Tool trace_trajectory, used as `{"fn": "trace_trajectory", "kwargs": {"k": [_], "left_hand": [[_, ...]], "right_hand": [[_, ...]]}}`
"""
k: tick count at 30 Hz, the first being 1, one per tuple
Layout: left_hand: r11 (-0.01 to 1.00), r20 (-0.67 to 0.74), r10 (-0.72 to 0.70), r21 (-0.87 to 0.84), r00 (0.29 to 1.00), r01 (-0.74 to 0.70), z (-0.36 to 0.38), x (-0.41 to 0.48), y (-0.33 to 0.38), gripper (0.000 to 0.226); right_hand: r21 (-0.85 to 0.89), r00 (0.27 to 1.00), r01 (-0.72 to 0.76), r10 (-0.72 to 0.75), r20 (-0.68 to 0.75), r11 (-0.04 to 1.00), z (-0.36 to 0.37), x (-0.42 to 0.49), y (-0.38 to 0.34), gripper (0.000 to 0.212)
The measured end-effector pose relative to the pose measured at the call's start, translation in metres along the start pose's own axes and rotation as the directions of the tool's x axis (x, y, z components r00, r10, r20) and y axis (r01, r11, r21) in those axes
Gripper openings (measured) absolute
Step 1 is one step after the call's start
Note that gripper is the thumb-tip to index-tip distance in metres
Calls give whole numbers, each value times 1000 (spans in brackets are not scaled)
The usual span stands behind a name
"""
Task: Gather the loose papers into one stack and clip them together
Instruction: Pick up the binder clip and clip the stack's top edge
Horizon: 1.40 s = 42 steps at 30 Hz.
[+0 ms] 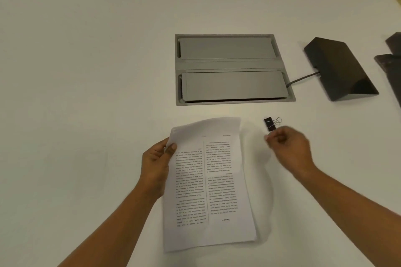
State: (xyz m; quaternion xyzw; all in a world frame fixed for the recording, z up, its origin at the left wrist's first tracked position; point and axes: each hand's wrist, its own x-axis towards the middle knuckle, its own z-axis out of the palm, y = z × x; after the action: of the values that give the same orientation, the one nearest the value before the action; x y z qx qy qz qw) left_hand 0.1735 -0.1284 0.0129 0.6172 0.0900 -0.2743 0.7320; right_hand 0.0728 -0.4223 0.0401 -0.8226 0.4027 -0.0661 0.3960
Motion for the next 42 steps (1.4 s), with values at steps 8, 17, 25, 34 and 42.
{"fn": "trace_trajectory", "kwargs": {"k": [8, 17, 25, 34, 42], "left_hand": [[997, -35, -23, -74, 999, 20, -2, 3, -19, 22], [998, -48, -31, -63, 998, 28, -8, 2, -23, 23], [999, -28, -26, -28, 999, 26, -9, 1, -22, 22], [1000, -20, -17, -1, 1000, 17, -8, 1, -22, 23], [1000, -8, -27, -13, 1000, 27, -10, 0, -22, 23]], "right_hand": [[-176, 972, -227, 233, 14, 958, -14, 71, -7, 30], [-97, 963, -168, 184, 196, 981, -4, 72, -34, 13], [39, 883, 50, -62, 465, 998, 12, 32, -105, 14], [-72, 732, 399, -271, 625, 914, 43, -3, -155, 35], [-237, 624, 688, -392, 676, 686, 54, -7, -171, 37]]}}
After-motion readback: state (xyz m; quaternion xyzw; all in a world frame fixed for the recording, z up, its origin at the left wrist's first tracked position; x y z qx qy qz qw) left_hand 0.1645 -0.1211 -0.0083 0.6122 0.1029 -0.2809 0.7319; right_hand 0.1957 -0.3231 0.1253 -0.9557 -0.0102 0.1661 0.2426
